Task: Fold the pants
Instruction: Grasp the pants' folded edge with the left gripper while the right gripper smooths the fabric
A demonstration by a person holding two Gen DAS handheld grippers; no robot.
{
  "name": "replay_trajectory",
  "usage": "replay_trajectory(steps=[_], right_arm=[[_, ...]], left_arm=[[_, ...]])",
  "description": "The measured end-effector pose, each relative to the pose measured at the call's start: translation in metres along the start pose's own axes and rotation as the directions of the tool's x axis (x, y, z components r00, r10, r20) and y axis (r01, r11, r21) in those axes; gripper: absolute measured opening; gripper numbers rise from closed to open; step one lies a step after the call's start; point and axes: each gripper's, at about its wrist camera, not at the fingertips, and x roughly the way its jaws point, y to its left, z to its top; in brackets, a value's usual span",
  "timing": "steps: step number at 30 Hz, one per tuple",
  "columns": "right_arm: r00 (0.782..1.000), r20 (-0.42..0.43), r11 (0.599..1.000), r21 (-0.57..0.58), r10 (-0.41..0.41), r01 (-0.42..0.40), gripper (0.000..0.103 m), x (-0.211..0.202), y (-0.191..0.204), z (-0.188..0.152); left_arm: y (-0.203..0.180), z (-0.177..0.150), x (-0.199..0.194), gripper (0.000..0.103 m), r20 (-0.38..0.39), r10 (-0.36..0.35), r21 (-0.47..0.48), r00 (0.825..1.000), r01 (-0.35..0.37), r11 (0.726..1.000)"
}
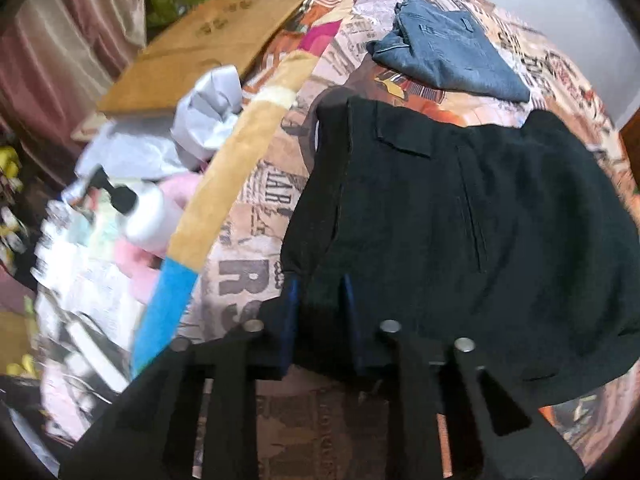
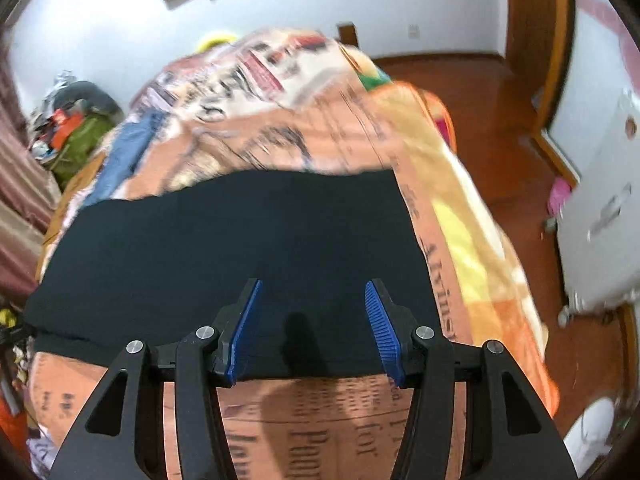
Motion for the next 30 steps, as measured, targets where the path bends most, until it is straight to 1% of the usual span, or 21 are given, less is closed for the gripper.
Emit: replay_trajectory(steps=[1, 3, 6, 8, 11, 12, 13, 14, 15, 17, 18, 20, 22, 24, 26, 27, 28, 29, 30], right_arm=[[1.000, -0.028, 1.000, 0.008, 0.010, -0.010, 0.049, 0.009, -0.002, -0.003], [0.996, -0.079, 1.000, 0.008, 0.029, -0.029, 0.049, 0.026, -0.005, -0.012], [0.996, -0.061, 0.998, 0.020, 0.058, -0.057, 0.049, 0.029, -0.010, -0.019], [0.996, -0.059, 0.997, 0.020, 0.069, -0.068, 0.049, 0.027, -0.012, -0.020], [0.997, -0.051, 0.998, 0.005, 0.065, -0.065, 0.049, 0.027, -0.013, -0.022], [0.997, -0.046, 0.998, 0.005, 0.061, -0.061, 0.048, 0.026, -0.014, -0.023], [0.998, -0.041, 0.999, 0.005, 0.053, -0.053, 0.048, 0.026, -0.015, -0.023], [0.998, -0.038, 0.999, 0.007, 0.047, -0.047, 0.048, 0.026, -0.017, -0.024], [0.998, -0.036, 0.999, 0.011, 0.046, -0.045, 0.048, 0.028, -0.017, -0.023], [0.998, -0.037, 0.999, 0.022, 0.049, -0.048, 0.048, 0.029, -0.019, -0.022], [0.998, -0.039, 0.999, 0.020, 0.046, -0.046, 0.048, 0.029, -0.019, -0.021], [0.998, -0.048, 1.000, 0.011, 0.030, -0.030, 0.048, 0.029, -0.016, -0.019], [0.998, -0.057, 1.000, 0.005, 0.009, -0.009, 0.048, 0.029, -0.013, -0.017], [0.998, -0.061, 1.000, -0.001, -0.014, 0.014, 0.048, 0.026, -0.009, -0.015], [0.998, -0.049, 0.999, -0.017, -0.035, 0.034, 0.050, 0.020, -0.003, -0.012], [0.999, -0.037, 0.999, -0.018, -0.031, 0.030, 0.050, 0.016, -0.001, -0.011], [1.000, -0.021, 1.000, -0.016, -0.011, 0.011, 0.050, 0.010, 0.003, -0.009], [1.000, -0.012, 1.000, -0.015, 0.007, -0.007, 0.050, 0.005, 0.007, -0.007], [1.000, -0.001, 1.000, -0.018, 0.024, -0.024, 0.050, 0.000, 0.013, -0.004]], left_arm=[[0.000, 0.002, -0.001, 0.015, 0.005, 0.015, 0.008, 1.000, -0.015, 1.000], [0.000, 0.002, -0.008, 0.013, 0.019, 0.044, 0.023, 0.999, -0.044, 0.999], [0.003, 0.007, -0.027, 0.012, 0.059, 0.090, 0.045, 0.994, -0.093, 0.995], [0.006, 0.011, -0.040, 0.012, 0.093, 0.134, 0.068, 0.987, -0.140, 0.988], [0.014, 0.014, -0.046, 0.012, 0.090, 0.146, 0.069, 0.985, -0.152, 0.986], [0.017, 0.012, -0.043, 0.000, 0.085, 0.173, 0.064, 0.981, -0.179, 0.982], [0.020, 0.009, -0.038, 0.000, 0.085, 0.255, 0.067, 0.963, -0.260, 0.963], [0.026, 0.004, -0.028, 0.000, 0.069, 0.288, 0.063, 0.955, -0.292, 0.954], [0.038, -0.004, -0.014, 0.000, 0.004, 0.238, 0.028, 0.971, -0.238, 0.971], [0.052, -0.018, 0.005, 0.000, -0.072, 0.169, -0.031, 0.983, -0.172, 0.985], [0.054, -0.023, 0.007, 0.000, -0.071, 0.161, -0.039, 0.984, -0.164, 0.986], [0.052, -0.027, 0.001, 0.000, -0.040, 0.147, -0.042, 0.988, -0.149, 0.988], [0.049, -0.024, -0.009, 0.001, -0.011, 0.112, -0.042, 0.994, -0.112, 0.993], [0.041, -0.017, -0.025, 0.002, 0.043, 0.093, -0.024, 0.995, -0.092, 0.995], [0.030, -0.006, -0.045, 0.005, 0.100, 0.045, -0.004, 0.994, -0.045, 0.999], [0.025, -0.002, -0.049, 0.009, 0.112, 0.024, 0.001, 0.993, -0.024, 1.000], [0.018, 0.003, -0.056, 0.014, 0.123, -0.014, 0.014, 0.992, 0.012, 1.000], [0.005, 0.008, -0.063, 0.017, 0.134, -0.067, 0.042, 0.989, 0.062, 0.997], [-0.002, 0.011, -0.066, 0.023, 0.138, -0.089, 0.058, 0.986, 0.082, 0.995]])
